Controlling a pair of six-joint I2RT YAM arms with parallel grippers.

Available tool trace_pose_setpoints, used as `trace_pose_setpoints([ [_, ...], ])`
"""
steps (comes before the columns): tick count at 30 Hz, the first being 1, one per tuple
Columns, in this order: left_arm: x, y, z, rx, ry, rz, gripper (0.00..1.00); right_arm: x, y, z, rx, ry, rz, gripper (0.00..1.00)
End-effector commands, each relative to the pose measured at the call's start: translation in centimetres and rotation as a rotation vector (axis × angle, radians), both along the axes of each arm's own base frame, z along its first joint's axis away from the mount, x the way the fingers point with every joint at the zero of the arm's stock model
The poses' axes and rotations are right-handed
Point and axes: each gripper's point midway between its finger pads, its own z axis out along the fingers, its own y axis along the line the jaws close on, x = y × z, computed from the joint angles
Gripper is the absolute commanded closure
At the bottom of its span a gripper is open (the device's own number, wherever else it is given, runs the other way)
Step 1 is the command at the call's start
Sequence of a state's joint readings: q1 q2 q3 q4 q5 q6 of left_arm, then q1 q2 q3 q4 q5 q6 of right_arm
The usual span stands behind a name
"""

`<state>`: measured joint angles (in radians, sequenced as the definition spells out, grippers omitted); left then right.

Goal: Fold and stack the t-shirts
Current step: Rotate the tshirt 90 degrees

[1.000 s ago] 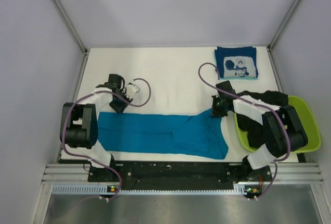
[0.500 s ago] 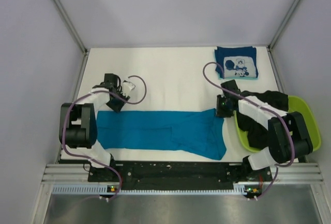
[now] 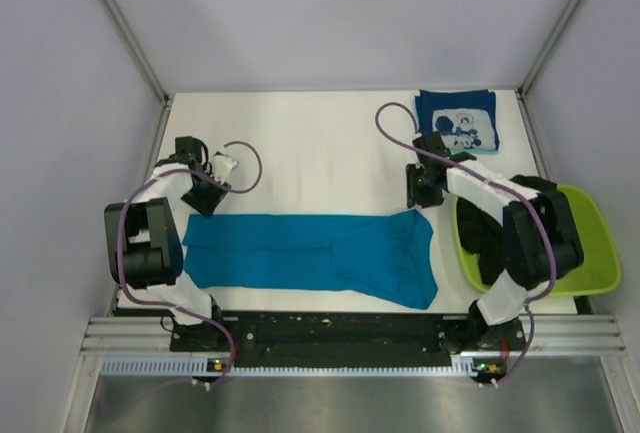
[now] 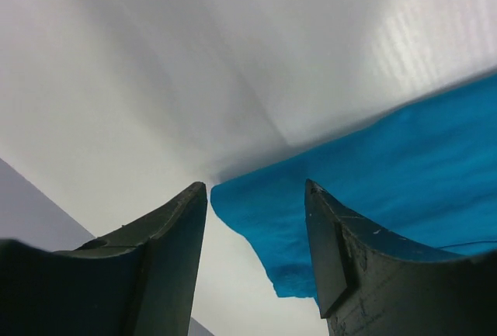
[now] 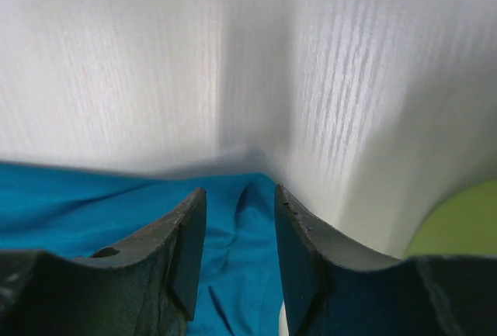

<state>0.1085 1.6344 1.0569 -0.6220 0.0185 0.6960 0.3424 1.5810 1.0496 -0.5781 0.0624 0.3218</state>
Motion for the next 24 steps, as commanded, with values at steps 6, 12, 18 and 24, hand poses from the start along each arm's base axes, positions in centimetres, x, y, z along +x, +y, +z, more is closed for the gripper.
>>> trace_pose_setpoints([
  [6,-1.4,0.9,1.0,-0.022,-0.006,-0.002,0.40,1.4,1.6,-4.6,0.037,0.163,0.031,1.00],
  [12,-2.8,0.1,0.8,-0.057,0.008,-0.002,0.40,11.5,5.6,-3.5,0.214,0.100,0.034,1.00],
  [18,-4.5,-1.8,0.2,-0.146,0.034,0.003,0.40,24.1,12.7,-1.3,0.469,-0.032,0.062,0.96],
  [24,-5.9,-2.5,-0.8,-0.173,0.059,0.014,0.39,28.3,14.0,5.4,0.527,-0.247,0.126,0.45],
])
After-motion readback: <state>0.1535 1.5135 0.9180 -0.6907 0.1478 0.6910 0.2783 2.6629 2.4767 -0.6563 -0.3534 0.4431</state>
